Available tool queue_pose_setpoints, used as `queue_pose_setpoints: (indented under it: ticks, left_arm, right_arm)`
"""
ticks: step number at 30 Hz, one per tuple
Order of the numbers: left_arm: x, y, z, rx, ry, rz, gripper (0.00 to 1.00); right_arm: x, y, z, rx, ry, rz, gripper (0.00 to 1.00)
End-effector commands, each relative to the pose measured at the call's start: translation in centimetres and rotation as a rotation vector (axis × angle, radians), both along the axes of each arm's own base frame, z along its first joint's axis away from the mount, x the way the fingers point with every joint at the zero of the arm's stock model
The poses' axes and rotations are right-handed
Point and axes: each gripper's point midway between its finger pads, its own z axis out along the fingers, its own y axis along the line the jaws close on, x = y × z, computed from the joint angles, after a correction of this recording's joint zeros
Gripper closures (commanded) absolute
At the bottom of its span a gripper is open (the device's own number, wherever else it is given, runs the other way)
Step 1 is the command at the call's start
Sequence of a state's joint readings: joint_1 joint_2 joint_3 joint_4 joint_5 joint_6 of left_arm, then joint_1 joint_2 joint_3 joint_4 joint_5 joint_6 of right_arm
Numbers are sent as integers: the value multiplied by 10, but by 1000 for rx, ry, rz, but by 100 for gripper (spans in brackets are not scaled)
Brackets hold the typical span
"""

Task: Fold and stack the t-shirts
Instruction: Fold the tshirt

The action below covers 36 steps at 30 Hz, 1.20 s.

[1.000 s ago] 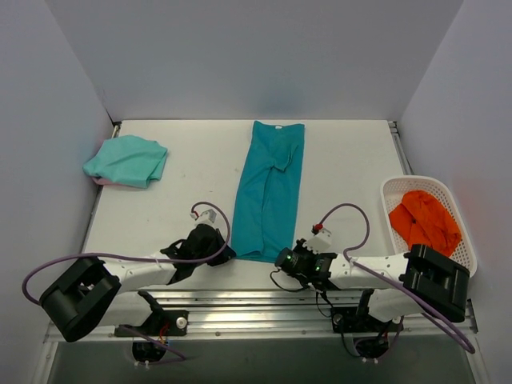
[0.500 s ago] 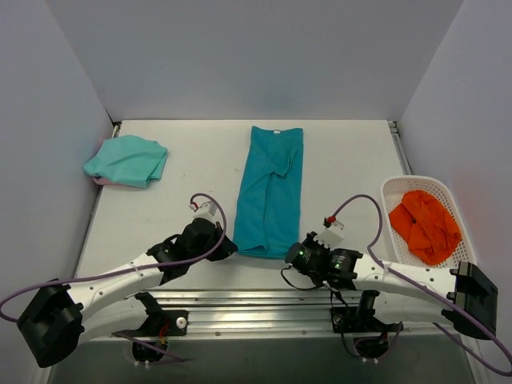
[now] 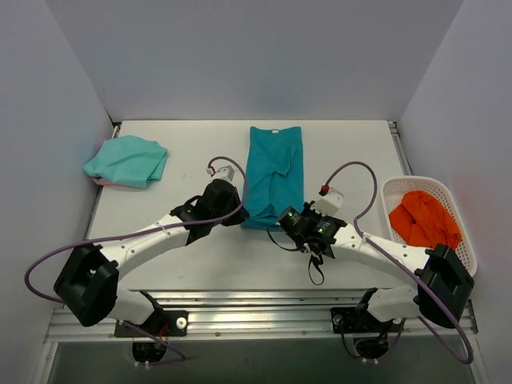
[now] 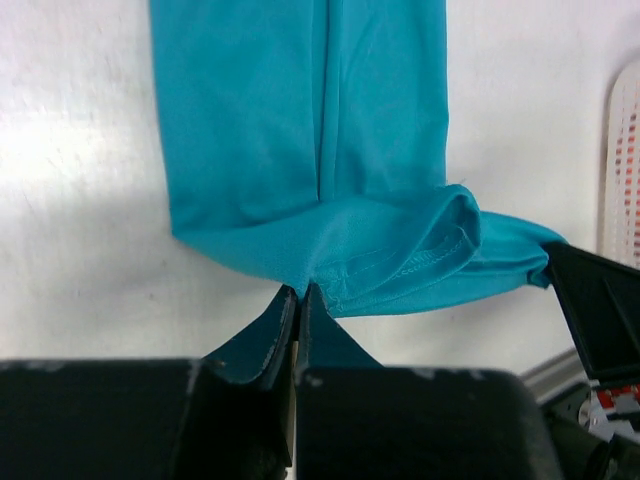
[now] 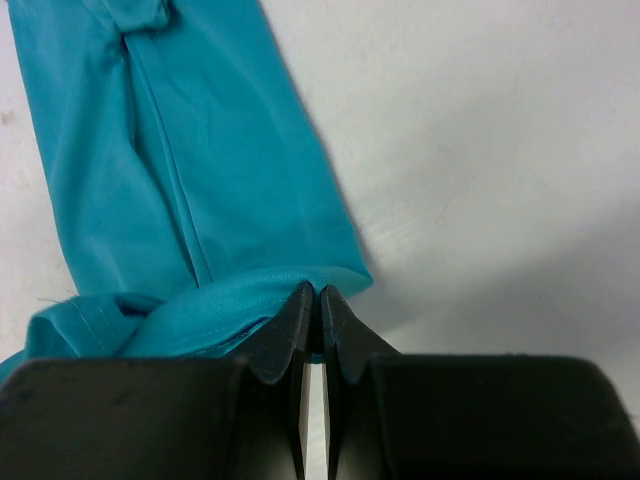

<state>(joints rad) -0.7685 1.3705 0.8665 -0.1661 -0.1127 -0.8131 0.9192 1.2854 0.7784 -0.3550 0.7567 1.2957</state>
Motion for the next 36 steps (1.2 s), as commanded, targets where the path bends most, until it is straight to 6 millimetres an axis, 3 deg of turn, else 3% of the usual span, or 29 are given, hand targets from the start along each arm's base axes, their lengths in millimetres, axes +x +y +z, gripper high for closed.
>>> queue_pose_setpoints:
  ticks: [1,8,10,16,17,18,19,20,21,22,23,24,25,26,27,28,30,33,34,36]
  left_arm:
    - [36,-2,24,10,-68,20,98]
    - [70,-8,27,15,-79,23,98]
    - [76,-9,20,26,-60,12,98]
    - [114,-5,16,23,-61,30,98]
    - [120,-5,14,22,-64,26,98]
    - [136,-3,22,6,-91,42,98]
    - [146,-3,7,21,-72,45,98]
    - [155,-5,3,16,-67,32,97]
    - [167,-3,-22,27,-23,27,94]
    - [184,-10,-12,2,-46,15,91]
    - [194,-11,-16,-5,-42,0,82]
    - [198,-18,-42,-15,13,-38,49]
    - [220,-16,-31,-39,-11,-31,32]
    - [227,-16,-34,-47,-1,-35,17]
    - [233,-15,-37,-61,8,-39,6]
    - [240,-10,-43,-76,24,-42,6]
    - [251,-5,-27,-79,-8,-33,6]
    - [260,20,-6,-66,-56,12,6]
    - [262,30,19,-65,-105,36,6]
    - [256,57,47,-62,-147,85,6]
  right_arm:
    - [27,-12,28,-109,-73,-30,100]
    - [68,-12,25,-141,-55,-50,100]
    - [76,-14,22,-163,-37,-59,100]
    - [111,-9,2,-175,6,-74,100]
    - [116,-9,-9,-193,31,-75,100]
    - [126,-5,-4,-183,20,-82,100]
    - [134,-5,-5,-186,20,-90,100]
    - [140,-11,-18,-214,56,-107,100]
    - [154,-8,-9,-202,37,-125,100]
    - [161,-10,-10,-206,39,-136,100]
    - [170,-18,-23,-227,74,-149,100]
    - [177,-20,-25,-229,87,-157,91]
    - [191,-18,-13,-211,67,-167,72]
    - [194,-25,-18,-243,85,-187,31]
    - [200,-30,-13,-244,74,-212,12]
    - [207,-31,-4,-242,56,-218,2]
    - [211,-36,8,-250,36,-234,0]
    - [209,-45,32,-282,5,-246,0]
    - [206,-48,37,-284,-2,-253,0]
    - [192,-57,50,-279,-18,-266,0]
